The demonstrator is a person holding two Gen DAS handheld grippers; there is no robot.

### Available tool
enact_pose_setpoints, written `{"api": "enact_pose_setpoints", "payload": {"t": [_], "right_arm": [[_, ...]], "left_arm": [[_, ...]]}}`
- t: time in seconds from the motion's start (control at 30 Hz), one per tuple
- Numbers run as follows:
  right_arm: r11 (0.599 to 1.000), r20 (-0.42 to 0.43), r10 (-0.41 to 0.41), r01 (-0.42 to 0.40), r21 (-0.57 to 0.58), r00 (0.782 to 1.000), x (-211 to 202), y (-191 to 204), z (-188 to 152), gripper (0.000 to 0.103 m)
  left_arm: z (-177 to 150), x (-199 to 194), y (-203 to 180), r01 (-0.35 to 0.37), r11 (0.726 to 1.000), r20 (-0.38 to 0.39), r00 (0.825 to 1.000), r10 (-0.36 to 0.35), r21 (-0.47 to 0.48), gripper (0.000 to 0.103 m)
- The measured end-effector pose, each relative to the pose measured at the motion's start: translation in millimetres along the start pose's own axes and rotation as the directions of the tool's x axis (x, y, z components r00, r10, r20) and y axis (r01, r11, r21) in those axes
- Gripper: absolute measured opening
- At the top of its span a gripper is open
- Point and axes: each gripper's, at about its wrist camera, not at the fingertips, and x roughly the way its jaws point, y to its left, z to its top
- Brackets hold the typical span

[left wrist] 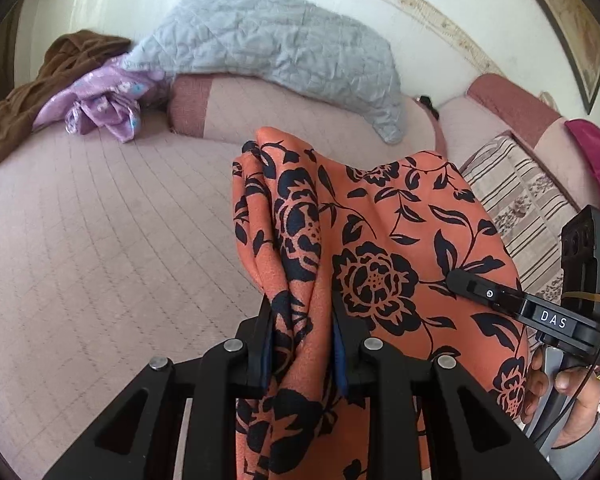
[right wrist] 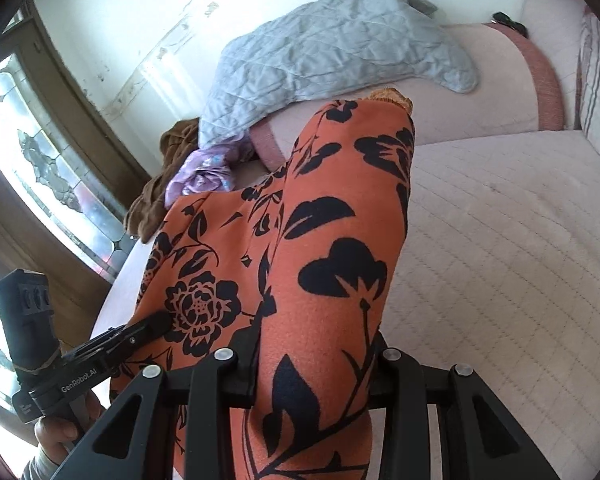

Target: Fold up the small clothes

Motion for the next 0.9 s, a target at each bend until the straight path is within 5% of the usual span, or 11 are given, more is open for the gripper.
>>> {"api": "enact_pose_setpoints", "payload": {"t": [0.1, 0.17, 0.23, 0.3, 0.43, 0.57, 0.67, 0.73, 0.9], "right_arm": [[0.999, -0.022, 0.002, -0.001, 0.047, 1.000, 16, -30, -6, 0.041], [0.993, -0.038, -0.058, 0.062, 0.102, 0.998, 32, -52, -16, 0.055], [0.970, -0.055, -0.155, 0.162, 0.180, 0.986, 39, -76, -30, 0.058], [0.964, -0.043, -0.158, 0.164, 0.207, 0.986, 35, -84, -43, 0.058], [0.978, 0.008, -0.170, 0.168, 0.125, 0.985, 19, -58, -45, 0.058], [0.991, 0.043, -0.136, 0.136, 0.012, 0.990, 16, -21, -39, 0.070], [0.990, -0.045, -0.139, 0.139, -0.004, 0.989, 45, -18, -47, 0.073], [0.980, -0.161, -0.181, 0.192, 0.057, 0.970, 69, -37, -54, 0.073], [0.983, -0.049, -0.178, 0.180, 0.028, 0.983, 45, -17, -44, 0.075]], "left_arm": [[-11, 33, 2, -0.080, 0.996, -0.072, 0.994, 0.082, 0.034, 0.047], [-25, 56, 13, -0.172, 0.984, -0.143, 0.974, 0.177, 0.051, 0.051], [-36, 62, 27, -0.183, 0.983, -0.188, 0.965, 0.183, 0.019, 0.051], [-41, 60, 35, -0.199, 0.980, -0.185, 0.963, 0.196, -0.002, 0.052], [-43, 57, 43, -0.211, 0.978, -0.189, 0.960, 0.206, -0.008, 0.053], [-42, 53, 45, -0.207, 0.978, -0.174, 0.964, 0.200, -0.024, 0.058], [-41, 52, 45, -0.207, 0.978, -0.176, 0.964, 0.201, -0.017, 0.058], [-39, 52, 46, -0.213, 0.977, -0.172, 0.963, 0.208, -0.007, 0.058], [-36, 47, 46, -0.227, 0.974, -0.151, 0.963, 0.223, -0.010, 0.063]]}}
